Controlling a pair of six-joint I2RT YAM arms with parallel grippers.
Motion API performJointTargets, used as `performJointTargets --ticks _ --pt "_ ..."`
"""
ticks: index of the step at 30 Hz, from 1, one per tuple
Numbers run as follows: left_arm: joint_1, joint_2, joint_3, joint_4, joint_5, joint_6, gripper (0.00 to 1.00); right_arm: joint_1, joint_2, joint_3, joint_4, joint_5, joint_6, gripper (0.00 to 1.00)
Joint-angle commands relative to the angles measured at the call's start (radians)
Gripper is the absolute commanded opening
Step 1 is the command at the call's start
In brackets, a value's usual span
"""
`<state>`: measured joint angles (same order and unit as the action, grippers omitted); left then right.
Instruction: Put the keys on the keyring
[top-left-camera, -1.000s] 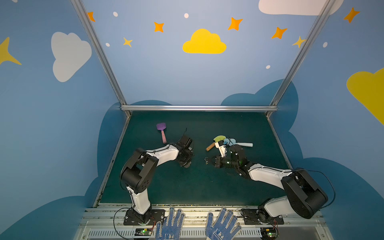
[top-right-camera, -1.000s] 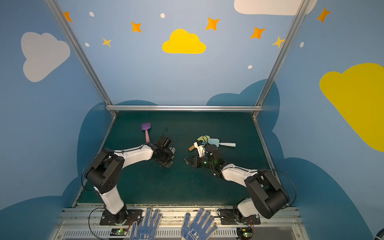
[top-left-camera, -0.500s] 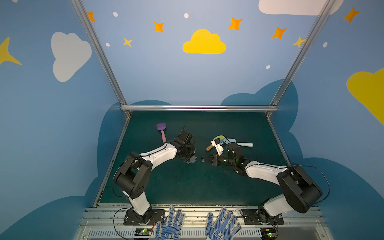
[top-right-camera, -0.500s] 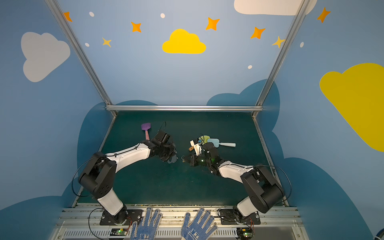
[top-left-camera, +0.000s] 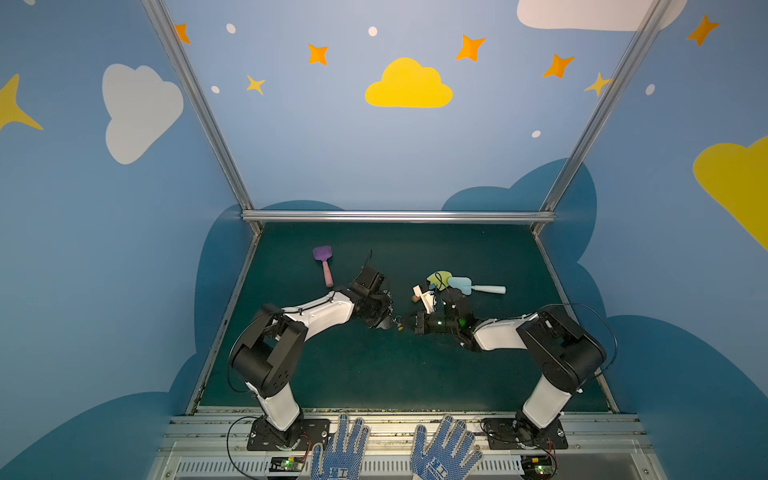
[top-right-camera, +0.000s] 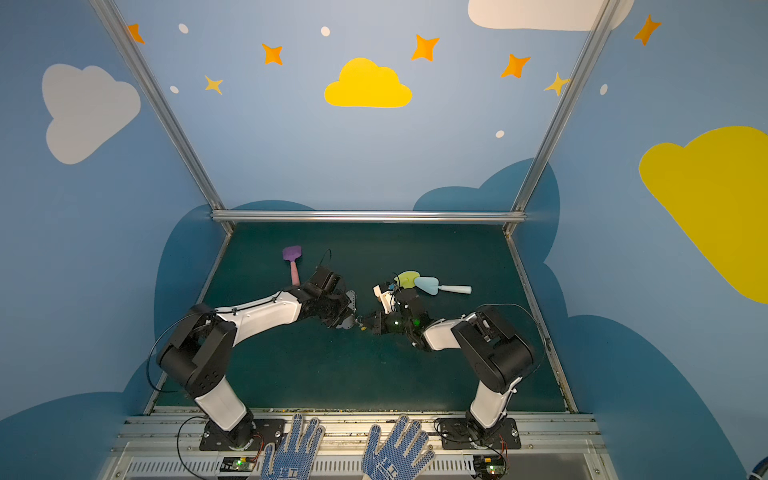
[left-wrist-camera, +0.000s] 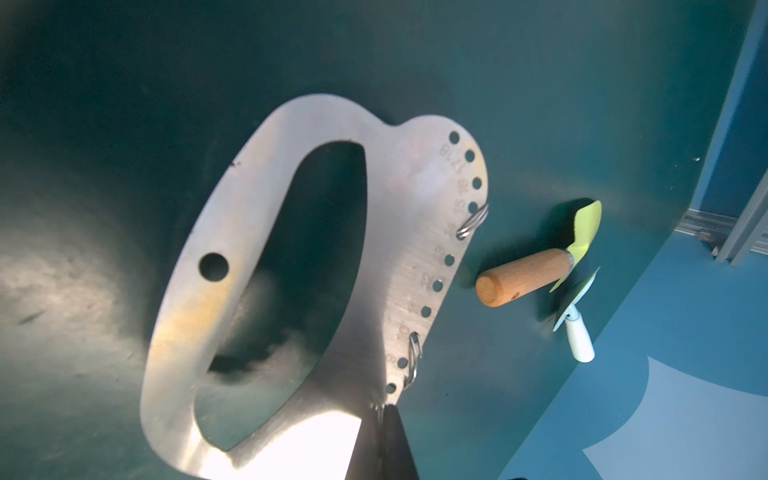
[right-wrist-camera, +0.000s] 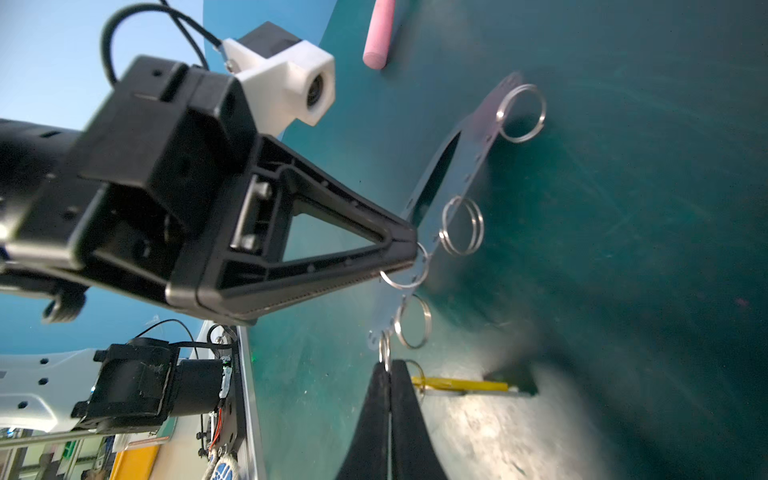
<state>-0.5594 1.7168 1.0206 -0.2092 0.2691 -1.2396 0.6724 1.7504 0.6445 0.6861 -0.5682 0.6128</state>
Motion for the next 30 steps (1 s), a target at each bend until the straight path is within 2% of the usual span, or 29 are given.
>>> performJointTargets --ticks 1,11,19,30 --pt "-0.002 0.013 -0.007 0.031 0.01 -0.015 0.04 0.013 0.041 0.013 0.082 -0.015 0.001 0.0" --pt "-0.004 0.016 -0.019 0.053 0.019 -0.026 0.04 0.02 0.103 0.018 0.139 0.022 0.027 0.0" --pt "-0.003 0.022 -0.022 0.051 0.037 -0.027 0.04 0.021 0.081 0.003 0.147 0.055 -0.012 0.0" --pt "-0.002 0.032 -0.008 0.041 0.053 -0.026 0.04 0.021 0.036 0.013 0.073 0.107 -0.082 0.0"
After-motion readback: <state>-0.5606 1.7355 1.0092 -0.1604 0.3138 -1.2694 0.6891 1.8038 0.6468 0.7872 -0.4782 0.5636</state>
